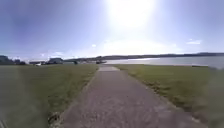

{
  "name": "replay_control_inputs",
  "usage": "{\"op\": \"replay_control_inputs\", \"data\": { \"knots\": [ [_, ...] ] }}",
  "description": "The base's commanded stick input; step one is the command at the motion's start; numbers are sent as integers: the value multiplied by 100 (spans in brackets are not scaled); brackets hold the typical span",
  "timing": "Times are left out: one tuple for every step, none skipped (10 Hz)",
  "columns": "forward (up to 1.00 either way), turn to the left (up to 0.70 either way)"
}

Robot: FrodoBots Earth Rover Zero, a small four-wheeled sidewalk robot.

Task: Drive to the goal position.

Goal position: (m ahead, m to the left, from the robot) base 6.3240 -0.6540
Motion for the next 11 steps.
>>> {"op": "replay_control_inputs", "data": {
  "knots": [
    [70, 5],
    [70, 5],
    [70, 5],
    [70, 5],
    [70, 5],
    [70, 5],
    [70, 5],
    [70, 5],
    [70, 5],
    [70, 5],
    [70, 5]
  ]
}}
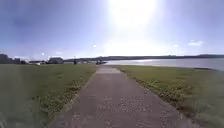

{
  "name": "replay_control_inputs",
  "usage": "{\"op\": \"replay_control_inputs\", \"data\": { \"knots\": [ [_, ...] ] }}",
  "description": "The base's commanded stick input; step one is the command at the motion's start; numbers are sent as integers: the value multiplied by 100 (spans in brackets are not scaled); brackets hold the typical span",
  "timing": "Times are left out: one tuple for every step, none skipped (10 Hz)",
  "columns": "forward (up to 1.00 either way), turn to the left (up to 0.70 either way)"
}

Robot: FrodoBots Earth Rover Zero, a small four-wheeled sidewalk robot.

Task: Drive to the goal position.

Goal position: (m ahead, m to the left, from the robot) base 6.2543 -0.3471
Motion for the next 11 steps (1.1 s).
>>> {"op": "replay_control_inputs", "data": {
  "knots": [
    [70, 5],
    [70, 5],
    [70, 5],
    [70, 5],
    [70, 5],
    [70, 5],
    [70, 5],
    [70, 5],
    [70, 5],
    [70, 5],
    [70, 5]
  ]
}}
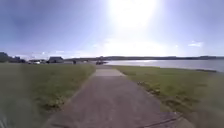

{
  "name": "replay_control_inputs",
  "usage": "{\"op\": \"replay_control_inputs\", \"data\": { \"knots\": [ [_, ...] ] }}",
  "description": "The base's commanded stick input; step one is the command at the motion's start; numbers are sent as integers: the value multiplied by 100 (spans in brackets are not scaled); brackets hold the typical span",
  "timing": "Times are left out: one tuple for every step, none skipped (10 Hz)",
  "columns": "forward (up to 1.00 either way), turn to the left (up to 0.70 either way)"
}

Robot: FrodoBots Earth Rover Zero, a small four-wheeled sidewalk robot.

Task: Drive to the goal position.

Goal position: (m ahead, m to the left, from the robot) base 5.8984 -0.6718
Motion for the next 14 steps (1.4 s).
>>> {"op": "replay_control_inputs", "data": {
  "knots": [
    [70, 5],
    [70, 5],
    [70, 8],
    [70, 33],
    [70, 40],
    [70, 5],
    [70, 5],
    [70, 5],
    [70, 5],
    [70, 5],
    [70, 5],
    [70, 5],
    [70, 5],
    [70, 5]
  ]
}}
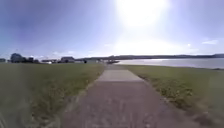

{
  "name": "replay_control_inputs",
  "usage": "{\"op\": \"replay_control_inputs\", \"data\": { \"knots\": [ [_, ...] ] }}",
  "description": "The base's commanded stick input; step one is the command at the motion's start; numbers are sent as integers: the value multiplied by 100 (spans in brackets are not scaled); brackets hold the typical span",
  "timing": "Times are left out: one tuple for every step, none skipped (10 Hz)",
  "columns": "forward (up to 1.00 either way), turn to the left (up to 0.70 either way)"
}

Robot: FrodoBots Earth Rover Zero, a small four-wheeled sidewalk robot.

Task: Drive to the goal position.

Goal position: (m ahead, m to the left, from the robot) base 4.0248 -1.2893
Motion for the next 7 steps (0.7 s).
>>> {"op": "replay_control_inputs", "data": {
  "knots": [
    [70, 5],
    [70, 5],
    [70, -18],
    [70, -17],
    [70, 5],
    [70, 5],
    [70, 5]
  ]
}}
